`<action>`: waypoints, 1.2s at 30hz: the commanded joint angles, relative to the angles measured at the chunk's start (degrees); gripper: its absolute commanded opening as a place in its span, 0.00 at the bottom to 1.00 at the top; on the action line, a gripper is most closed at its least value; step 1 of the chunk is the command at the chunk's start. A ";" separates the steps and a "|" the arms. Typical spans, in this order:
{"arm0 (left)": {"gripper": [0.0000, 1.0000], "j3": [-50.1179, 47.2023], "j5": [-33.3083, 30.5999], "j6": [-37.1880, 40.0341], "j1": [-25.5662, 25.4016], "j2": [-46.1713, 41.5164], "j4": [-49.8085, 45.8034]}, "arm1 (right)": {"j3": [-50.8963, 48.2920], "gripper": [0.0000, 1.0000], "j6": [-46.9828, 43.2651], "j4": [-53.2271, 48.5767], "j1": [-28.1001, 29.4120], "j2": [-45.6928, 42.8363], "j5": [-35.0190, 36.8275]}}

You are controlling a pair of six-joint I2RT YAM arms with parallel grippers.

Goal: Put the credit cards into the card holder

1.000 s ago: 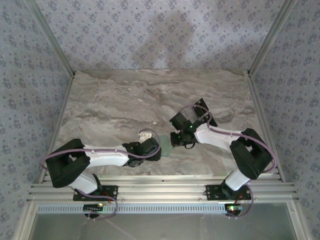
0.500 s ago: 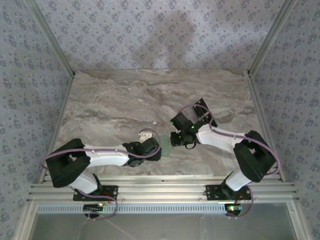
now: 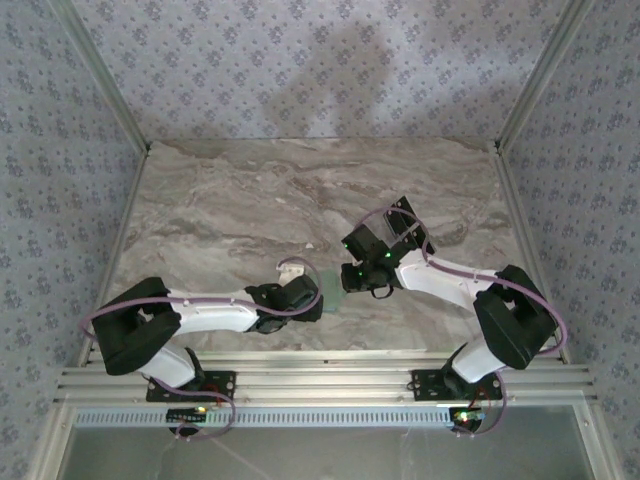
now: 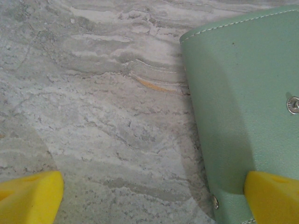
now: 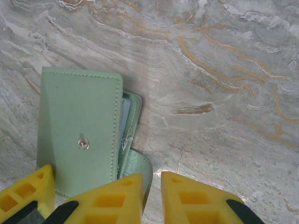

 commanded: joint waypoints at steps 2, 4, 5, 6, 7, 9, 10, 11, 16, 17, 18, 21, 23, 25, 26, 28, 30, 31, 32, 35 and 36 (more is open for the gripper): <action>1.00 0.10 2.56 0.64 -0.05 2.78 2.48 | 0.65 0.20 0.14 -1.22 0.48 0.09 0.43; 1.00 -0.02 2.57 0.66 -0.05 2.70 2.48 | 0.64 0.19 0.07 -1.13 0.45 0.44 0.25; 1.00 -0.02 2.50 0.62 -0.01 2.68 2.48 | 0.59 0.19 0.09 -1.06 0.50 0.49 0.22; 1.00 0.01 2.55 0.65 -0.05 2.69 2.48 | 0.54 0.19 0.09 -1.00 0.52 0.66 0.26; 1.00 -0.04 2.51 0.62 -0.04 2.65 2.48 | 0.51 0.18 0.13 -0.93 0.59 0.64 0.17; 1.00 -0.07 2.54 0.64 -0.04 2.64 2.48 | 0.41 0.14 0.15 -0.92 0.66 0.58 0.17; 1.00 -0.08 2.53 0.74 -0.04 2.66 2.48 | 0.42 0.14 0.22 -0.89 0.61 0.64 0.17; 1.00 -0.09 2.50 0.75 -0.05 2.63 2.48 | 0.41 0.14 0.22 -0.89 0.61 0.66 0.17; 1.00 -0.17 2.52 0.63 -0.05 2.69 2.65 | 0.47 0.13 0.05 -0.81 0.61 1.08 -0.18; 1.00 -0.19 2.58 0.65 -0.05 2.73 2.63 | 0.41 0.13 0.04 -0.80 0.66 1.15 -0.23; 1.00 -0.26 2.50 0.60 -0.05 2.77 2.74 | 0.35 0.13 -0.02 -0.79 0.67 1.30 -0.26; 1.00 -0.26 2.58 0.66 -0.05 2.70 2.74 | 0.46 0.14 0.05 -0.59 0.74 1.54 -0.44; 1.00 -0.28 2.41 0.66 -0.05 2.72 2.74 | 0.42 0.13 0.04 -0.52 0.70 1.64 -0.44; 1.00 -0.18 2.51 0.71 -0.05 2.70 2.74 | 0.42 0.12 0.05 -0.45 0.70 1.63 -0.46; 1.00 -0.20 2.55 0.72 -0.04 2.71 2.78 | 0.41 0.12 0.05 -0.45 0.71 1.70 -0.44; 1.00 -0.21 2.48 0.75 -0.05 2.71 2.74 | 0.46 0.13 0.05 -0.45 0.74 1.69 -0.44; 1.00 -0.35 2.53 0.65 -0.05 2.74 2.76 | 0.32 0.08 0.05 -0.36 0.70 1.64 -0.53; 1.00 -0.35 2.49 0.65 -0.05 2.78 2.83 | 0.28 0.08 0.05 -0.38 0.70 1.63 -0.60; 1.00 -0.33 2.57 0.62 -0.05 2.83 2.87 | 0.24 0.05 0.05 -0.27 0.72 1.55 -0.70; 1.00 -0.36 2.57 0.65 -0.05 2.69 2.91 | 0.17 0.00 0.16 -0.35 0.95 0.98 -1.22; 1.00 -0.41 2.57 0.66 -0.05 2.72 3.00 | 0.15 0.00 0.37 -0.17 1.05 0.61 -1.52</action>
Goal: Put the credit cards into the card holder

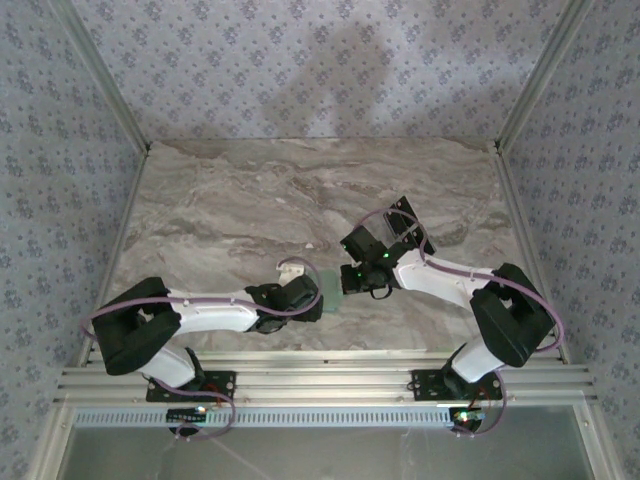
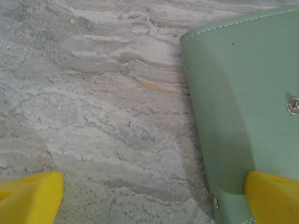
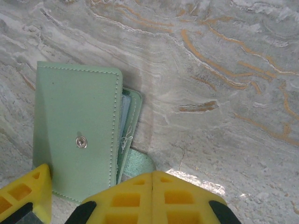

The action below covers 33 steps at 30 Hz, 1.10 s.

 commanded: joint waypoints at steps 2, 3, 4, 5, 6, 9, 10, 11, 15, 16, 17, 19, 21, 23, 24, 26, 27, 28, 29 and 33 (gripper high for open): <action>1.00 -0.40 2.62 0.73 -0.05 2.71 2.96 | 0.24 0.00 0.78 0.17 0.76 -1.07 -2.11; 1.00 -0.42 2.65 0.76 -0.05 2.66 3.11 | 0.32 0.00 1.03 0.34 0.91 -1.35 -2.63; 1.00 -0.39 2.60 0.87 -0.05 2.71 3.16 | 0.41 0.00 1.36 0.69 1.05 -1.63 -3.16; 1.00 -0.39 2.67 0.85 -0.05 2.80 3.18 | 0.54 0.00 1.70 1.09 1.18 -1.70 -3.68; 1.00 -0.35 2.67 0.93 -0.05 2.76 3.27 | 0.74 0.00 2.01 1.33 1.38 -1.74 -4.10; 1.00 -0.36 2.90 1.19 -0.05 2.88 3.49 | 1.61 0.00 2.41 1.89 2.06 -1.08 -4.66; 1.00 -0.39 2.92 1.27 -0.05 2.98 3.57 | 2.00 0.00 2.48 2.03 2.20 -0.67 -4.74; 1.00 -0.37 3.09 1.29 -0.05 3.02 3.64 | 2.38 0.00 2.49 2.03 2.39 -0.09 -4.75; 1.00 -0.36 3.43 1.63 -0.05 3.03 3.90 | 3.90 0.00 2.49 2.47 2.85 2.20 -4.84; 1.00 -0.46 3.52 1.74 -0.03 3.01 3.99 | 4.14 0.00 2.49 2.62 2.92 2.68 -4.76; 1.00 -0.48 3.71 1.82 -0.05 3.02 4.17 | 4.49 0.00 2.49 2.75 2.88 3.15 -4.75; 1.00 -0.60 4.09 1.96 -0.05 2.93 4.53 | 4.88 0.00 2.49 2.98 2.91 3.98 -4.67; 0.99 -0.86 4.61 2.05 -0.05 2.82 4.98 | 5.24 0.00 2.49 3.20 2.85 4.68 -4.71; 0.99 -1.21 5.27 2.23 -0.04 2.53 5.45 | 5.64 0.00 2.52 3.19 2.85 5.23 -4.58; 0.99 -1.51 5.62 2.32 -0.05 2.26 5.51 | 5.69 0.00 2.49 3.11 2.81 5.41 -4.62; 0.99 -1.96 6.16 2.66 -0.05 1.63 5.51 | 5.54 0.00 2.49 3.14 2.65 5.35 -4.43; 0.99 -2.25 6.56 2.96 -0.05 1.15 5.51 | 5.37 0.00 2.59 3.18 2.63 5.21 -4.26; 0.99 -2.41 6.93 3.24 -0.01 0.84 5.36 | 5.25 0.00 2.73 3.17 2.59 4.96 -4.24; 0.99 -2.54 7.25 3.67 -0.03 0.43 4.96 | 5.09 0.00 2.75 3.18 2.42 4.68 -4.22; 0.99 -2.72 8.46 4.88 -0.01 -0.59 3.28 | 4.59 0.00 3.01 3.07 2.25 3.24 -3.80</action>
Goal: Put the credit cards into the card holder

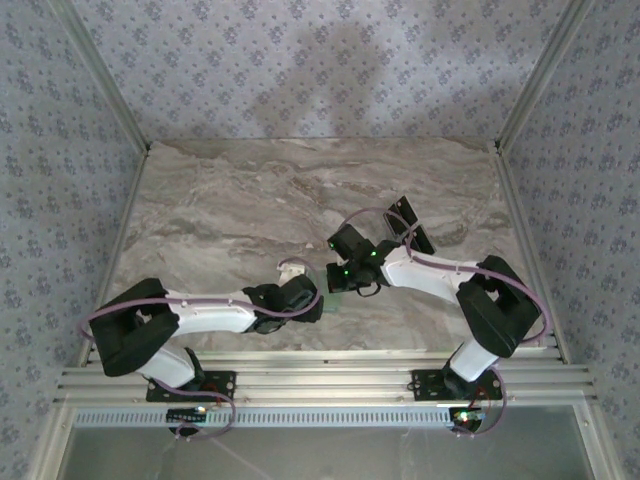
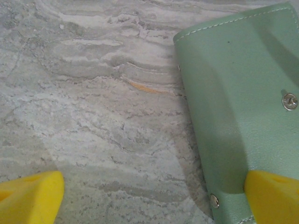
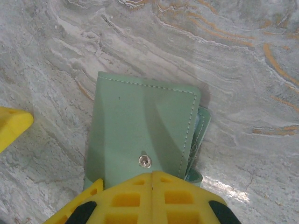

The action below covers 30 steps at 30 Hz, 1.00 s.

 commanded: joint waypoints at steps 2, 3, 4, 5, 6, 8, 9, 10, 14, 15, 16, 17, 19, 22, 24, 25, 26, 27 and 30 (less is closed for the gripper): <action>0.99 -1.49 7.41 2.21 -0.22 0.19 0.37 | 0.42 0.00 1.16 -0.16 -0.31 -2.18 0.39; 0.99 -1.58 7.79 2.43 -0.22 0.15 0.26 | 0.35 0.00 1.16 -0.30 -0.22 -2.48 0.48; 0.99 -1.74 8.07 2.56 -0.22 0.03 0.16 | 0.41 0.00 1.19 -0.36 -0.28 -2.71 0.43; 0.99 -1.91 8.12 2.60 -0.22 -0.03 0.08 | 0.43 0.00 1.16 -0.40 -0.21 -2.90 0.43; 0.99 -2.11 8.10 2.61 -0.22 -0.12 0.14 | 0.48 0.00 1.16 -0.34 -0.25 -2.95 0.27; 0.99 -2.31 8.04 2.65 -0.22 -0.18 0.25 | 0.87 0.00 1.01 -0.43 -0.19 -2.60 -0.06; 0.99 -2.29 8.02 2.64 -0.22 -0.08 0.34 | 1.03 0.00 0.91 -0.43 -0.04 -2.32 -0.22; 0.99 -2.29 7.95 2.57 -0.22 0.03 0.49 | 1.18 0.00 0.93 -0.38 0.02 -2.02 -0.35; 0.99 -2.29 7.77 2.47 -0.14 0.60 1.10 | 1.82 0.00 0.81 -0.39 0.55 -0.46 -0.37; 0.99 -2.34 7.77 2.34 -0.14 0.70 1.19 | 1.88 0.00 0.85 -0.27 0.66 -0.06 -0.36; 0.99 -2.36 7.76 2.35 -0.09 0.79 1.29 | 1.91 0.00 0.85 -0.10 0.74 0.28 -0.43; 0.99 -2.55 7.86 2.31 -0.14 0.90 1.53 | 2.01 0.00 0.81 -0.04 0.69 0.73 -0.36; 0.99 -2.64 7.88 2.30 -0.13 0.95 1.73 | 2.29 0.00 0.73 0.00 0.82 1.58 -0.23; 0.99 -2.81 7.94 2.21 -0.05 1.03 1.89 | 2.56 0.00 0.59 0.27 0.86 2.75 -0.22; 0.99 -2.81 7.94 2.14 -0.05 1.02 1.98 | 2.89 0.00 0.55 0.36 0.92 3.23 -0.23; 0.99 -2.82 7.95 2.21 -0.05 1.03 2.01 | 2.97 0.00 0.54 0.40 0.94 3.46 -0.19; 0.99 -2.91 7.90 2.17 -0.05 1.01 2.08 | 3.11 0.00 0.54 0.50 0.98 3.70 -0.19; 0.99 -2.90 8.03 2.15 -0.05 1.03 2.09 | 3.28 0.00 0.46 0.48 0.97 3.85 -0.19; 0.99 -2.90 8.11 2.21 0.03 1.08 2.12 | 3.68 0.00 0.47 0.64 1.01 4.49 -0.25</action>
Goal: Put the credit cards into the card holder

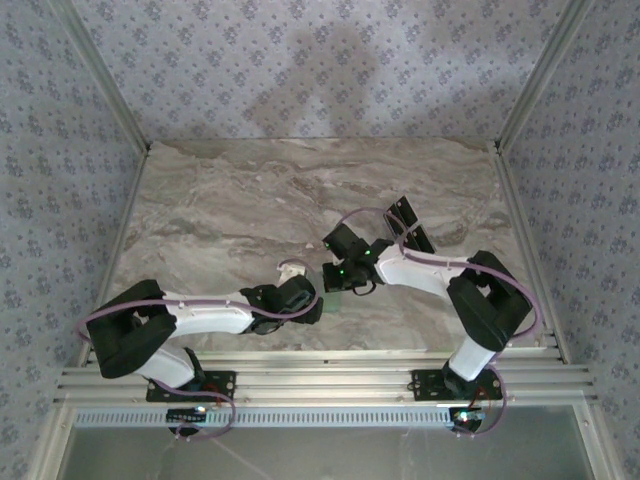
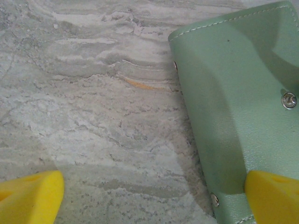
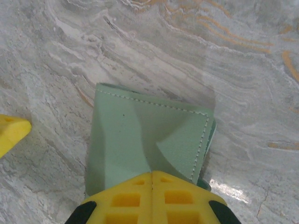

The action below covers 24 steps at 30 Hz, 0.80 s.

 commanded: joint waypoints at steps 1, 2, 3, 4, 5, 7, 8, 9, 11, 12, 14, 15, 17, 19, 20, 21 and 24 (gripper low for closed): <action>0.99 -1.79 7.03 0.37 -0.22 1.82 0.97 | 1.76 0.00 0.26 0.06 0.42 1.45 -0.24; 0.99 -1.72 7.08 0.30 -0.23 1.94 1.02 | 1.96 0.00 0.27 0.21 0.48 1.74 -0.24; 0.99 -1.70 7.16 0.37 -0.22 1.88 1.14 | 2.13 0.00 0.28 0.24 0.54 2.00 -0.26; 0.99 -1.70 7.23 0.42 -0.22 2.02 1.16 | 2.29 0.00 0.26 0.22 0.51 2.34 -0.25; 0.99 -1.70 7.18 0.40 -0.22 1.99 1.20 | 2.44 0.00 0.22 0.21 0.49 2.68 -0.23; 0.99 -1.56 7.33 0.42 -0.22 2.09 1.24 | 2.81 0.00 0.15 0.29 0.51 3.50 -0.17; 0.99 -1.57 7.28 0.42 -0.22 2.14 1.24 | 3.00 0.00 -0.05 0.23 0.55 3.93 -0.08; 0.99 -1.56 7.33 0.42 -0.20 2.18 1.31 | 3.11 0.00 -0.14 0.21 0.50 4.33 0.19; 0.99 -1.52 7.42 0.49 -0.26 2.27 1.32 | 3.53 0.00 -0.49 -0.10 0.48 5.20 0.77; 0.99 -1.52 7.43 0.48 -0.22 2.30 1.33 | 3.56 0.00 -0.57 -0.21 0.51 5.50 1.12; 0.99 -1.52 7.40 0.50 -0.22 2.27 1.31 | 3.50 0.00 -0.69 -0.20 0.41 6.00 1.36; 0.99 -1.52 7.49 0.49 -0.22 2.23 1.32 | 3.39 0.00 -0.67 -0.09 0.37 6.18 1.36; 0.99 -1.52 7.42 0.43 -0.22 2.29 1.29 | 3.09 0.00 -0.65 0.11 0.35 6.47 1.18; 0.99 -1.48 7.38 0.47 -0.23 2.39 1.30 | 2.68 0.00 -0.39 0.38 0.51 6.49 1.03; 0.99 -1.52 7.40 0.43 -0.22 2.37 1.33 | 2.44 0.00 -0.28 0.57 0.59 6.39 0.97; 0.99 -1.52 7.42 0.43 -0.18 2.35 1.33 | 2.13 0.00 -0.19 0.66 0.79 6.17 0.83; 0.99 -1.44 7.43 0.49 -0.14 2.48 1.33 | 1.42 0.00 0.16 0.79 1.30 5.31 1.05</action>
